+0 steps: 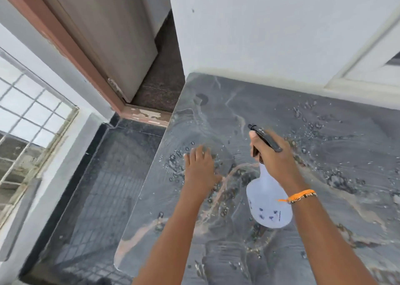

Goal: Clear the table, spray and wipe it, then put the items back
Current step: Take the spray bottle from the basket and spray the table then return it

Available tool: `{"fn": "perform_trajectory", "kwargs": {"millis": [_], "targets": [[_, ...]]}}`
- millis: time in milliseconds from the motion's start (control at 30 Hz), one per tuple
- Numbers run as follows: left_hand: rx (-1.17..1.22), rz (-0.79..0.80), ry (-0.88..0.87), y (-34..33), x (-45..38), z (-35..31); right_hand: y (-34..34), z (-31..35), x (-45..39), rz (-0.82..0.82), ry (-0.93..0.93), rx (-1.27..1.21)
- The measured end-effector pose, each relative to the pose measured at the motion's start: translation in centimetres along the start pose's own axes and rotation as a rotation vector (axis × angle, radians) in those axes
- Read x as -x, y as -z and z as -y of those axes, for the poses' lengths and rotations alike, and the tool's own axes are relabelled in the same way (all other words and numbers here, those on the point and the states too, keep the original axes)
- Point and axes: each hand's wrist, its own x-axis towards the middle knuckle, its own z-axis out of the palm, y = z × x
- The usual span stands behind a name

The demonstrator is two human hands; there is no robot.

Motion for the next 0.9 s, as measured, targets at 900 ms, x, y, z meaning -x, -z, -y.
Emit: {"fn": "perform_trajectory", "kwargs": {"millis": [900], "targets": [[-0.239, 0.113, -0.446, -5.2, 0.4, -10.4, 11.2, -3.3, 2.8, -0.476, -0.517, -0.543]]}}
